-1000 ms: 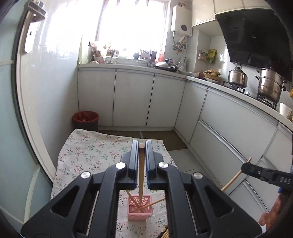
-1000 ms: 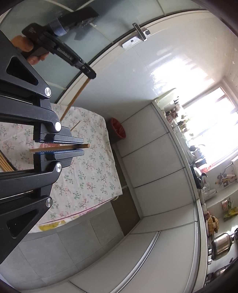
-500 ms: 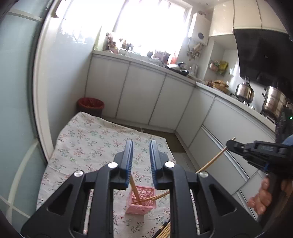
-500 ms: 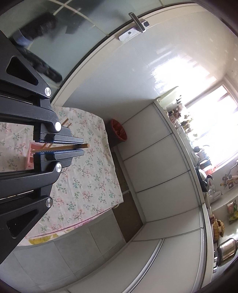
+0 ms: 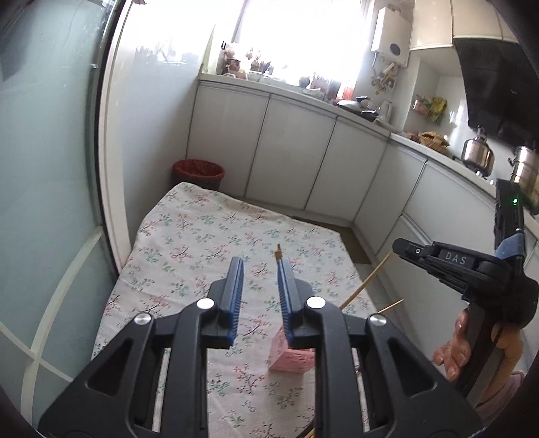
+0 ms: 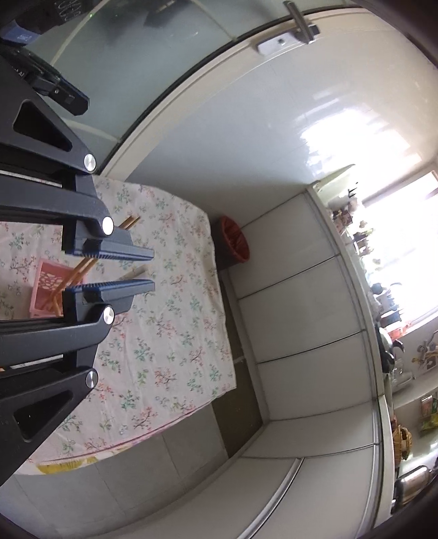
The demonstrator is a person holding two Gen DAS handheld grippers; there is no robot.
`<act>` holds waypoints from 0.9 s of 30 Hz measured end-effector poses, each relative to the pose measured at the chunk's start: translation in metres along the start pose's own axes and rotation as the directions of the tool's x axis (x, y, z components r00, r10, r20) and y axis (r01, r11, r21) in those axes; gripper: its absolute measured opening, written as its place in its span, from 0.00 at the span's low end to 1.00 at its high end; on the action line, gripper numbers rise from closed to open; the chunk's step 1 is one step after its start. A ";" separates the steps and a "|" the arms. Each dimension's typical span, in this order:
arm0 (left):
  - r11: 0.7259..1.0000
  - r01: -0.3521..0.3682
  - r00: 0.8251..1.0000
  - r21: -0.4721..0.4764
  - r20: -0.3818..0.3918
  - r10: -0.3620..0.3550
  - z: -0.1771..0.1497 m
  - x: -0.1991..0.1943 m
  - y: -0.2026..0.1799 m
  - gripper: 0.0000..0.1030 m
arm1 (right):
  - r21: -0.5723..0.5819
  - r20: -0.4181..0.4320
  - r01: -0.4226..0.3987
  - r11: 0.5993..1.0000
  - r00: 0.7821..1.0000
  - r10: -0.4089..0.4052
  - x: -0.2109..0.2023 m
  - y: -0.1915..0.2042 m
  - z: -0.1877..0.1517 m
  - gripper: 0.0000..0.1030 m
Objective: Organize utensils
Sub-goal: 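Lower both held chopsticks into the pink cup and open both grippers, then move both grippers back to the pile and close the left gripper on a chopstick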
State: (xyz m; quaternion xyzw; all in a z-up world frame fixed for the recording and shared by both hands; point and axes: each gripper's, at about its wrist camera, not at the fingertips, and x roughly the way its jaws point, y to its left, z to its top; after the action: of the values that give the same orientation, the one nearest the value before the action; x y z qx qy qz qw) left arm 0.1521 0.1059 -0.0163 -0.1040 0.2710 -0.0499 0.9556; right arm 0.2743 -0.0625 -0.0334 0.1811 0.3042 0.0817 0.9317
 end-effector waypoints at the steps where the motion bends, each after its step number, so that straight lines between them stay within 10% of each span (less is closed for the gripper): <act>1: 1.000 -0.011 1.000 -0.001 -0.008 0.011 -0.001 0.000 0.001 0.32 | -0.015 0.001 0.017 1.000 1.000 -0.017 -0.002 0.002 -0.002 0.22; 7: 0.999 -0.032 0.997 0.020 -0.065 0.033 -0.008 0.001 -0.008 0.40 | -0.085 0.070 0.140 0.986 0.988 -0.134 -0.035 0.008 -0.025 0.63; 27: 0.996 0.001 0.993 0.094 -0.122 0.011 -0.041 -0.033 -0.040 0.82 | -0.032 0.049 0.289 0.957 0.957 -0.287 -0.108 -0.033 -0.094 0.98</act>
State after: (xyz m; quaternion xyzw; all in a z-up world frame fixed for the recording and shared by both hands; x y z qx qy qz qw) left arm 0.1008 0.0654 -0.0240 -0.0549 0.3265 -0.0666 0.9413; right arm 0.1335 -0.0944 -0.0584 0.1188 0.3053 -0.0530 0.9433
